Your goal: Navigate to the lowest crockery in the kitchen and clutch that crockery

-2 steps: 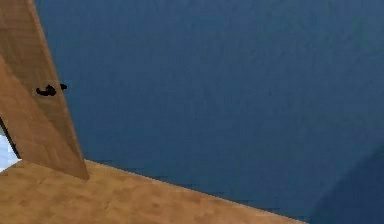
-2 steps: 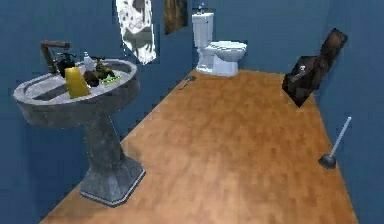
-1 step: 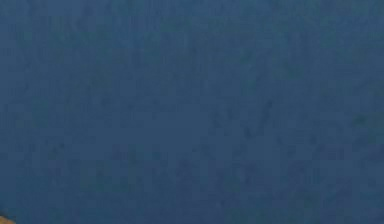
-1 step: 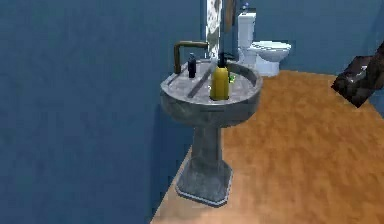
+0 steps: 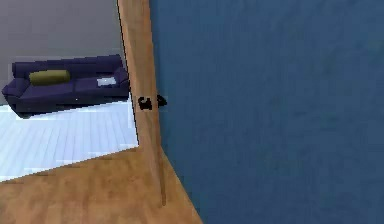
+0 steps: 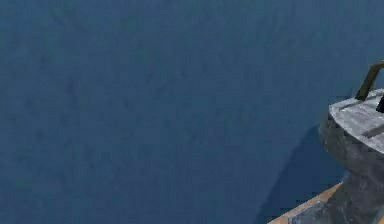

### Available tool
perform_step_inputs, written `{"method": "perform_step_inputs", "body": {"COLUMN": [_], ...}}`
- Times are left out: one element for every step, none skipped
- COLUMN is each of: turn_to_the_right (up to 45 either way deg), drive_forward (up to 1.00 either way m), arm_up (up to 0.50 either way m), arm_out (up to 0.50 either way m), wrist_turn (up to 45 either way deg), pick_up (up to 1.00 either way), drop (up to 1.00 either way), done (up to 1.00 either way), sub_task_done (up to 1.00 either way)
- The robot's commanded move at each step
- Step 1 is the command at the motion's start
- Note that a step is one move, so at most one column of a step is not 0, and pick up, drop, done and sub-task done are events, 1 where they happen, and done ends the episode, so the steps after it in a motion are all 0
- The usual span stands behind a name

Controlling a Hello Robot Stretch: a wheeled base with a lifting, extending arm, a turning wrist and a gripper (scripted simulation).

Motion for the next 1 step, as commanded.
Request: {"method": "perform_step_inputs", "body": {"turn_to_the_right": [-24.0], "drive_forward": [0.0], "arm_up": [0.0], "arm_out": [0.0], "wrist_turn": [0.0], "pick_up": [0.0], "drop": [0.0], "done": [0.0], "sub_task_done": [0.0]}}
